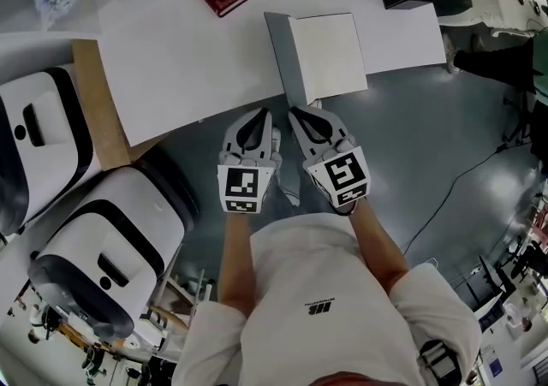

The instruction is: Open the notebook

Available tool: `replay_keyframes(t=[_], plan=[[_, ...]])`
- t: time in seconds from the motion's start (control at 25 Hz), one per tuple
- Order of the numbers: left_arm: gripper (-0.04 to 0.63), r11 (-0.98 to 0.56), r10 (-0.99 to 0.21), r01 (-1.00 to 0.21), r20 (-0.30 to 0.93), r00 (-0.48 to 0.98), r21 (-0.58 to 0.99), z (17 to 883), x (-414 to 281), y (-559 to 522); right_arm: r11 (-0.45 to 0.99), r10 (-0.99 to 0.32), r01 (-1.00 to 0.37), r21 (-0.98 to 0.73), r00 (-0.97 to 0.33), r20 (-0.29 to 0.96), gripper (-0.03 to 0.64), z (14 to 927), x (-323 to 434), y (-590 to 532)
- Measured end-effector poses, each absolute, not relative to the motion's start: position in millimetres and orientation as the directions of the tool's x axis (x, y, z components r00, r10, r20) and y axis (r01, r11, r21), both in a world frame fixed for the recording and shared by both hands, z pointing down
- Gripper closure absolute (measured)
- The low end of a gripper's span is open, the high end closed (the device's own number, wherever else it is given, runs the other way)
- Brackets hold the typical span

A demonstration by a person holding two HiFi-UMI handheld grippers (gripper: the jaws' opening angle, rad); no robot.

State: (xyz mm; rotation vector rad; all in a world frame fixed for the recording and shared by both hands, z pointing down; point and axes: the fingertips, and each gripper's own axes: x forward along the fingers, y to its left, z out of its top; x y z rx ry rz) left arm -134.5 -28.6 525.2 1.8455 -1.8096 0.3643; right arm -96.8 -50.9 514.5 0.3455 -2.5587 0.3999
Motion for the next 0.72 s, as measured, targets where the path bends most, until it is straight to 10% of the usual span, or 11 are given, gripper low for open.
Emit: replay_keyframes(t=[0.72], plan=[[0.595,0.108,-0.826,-0.976,0.563,0.017,0.188,547,-151,0,0.939,-0.081,-0.253,-0.235,-0.823,0.563,0.615,545,-119,-25]])
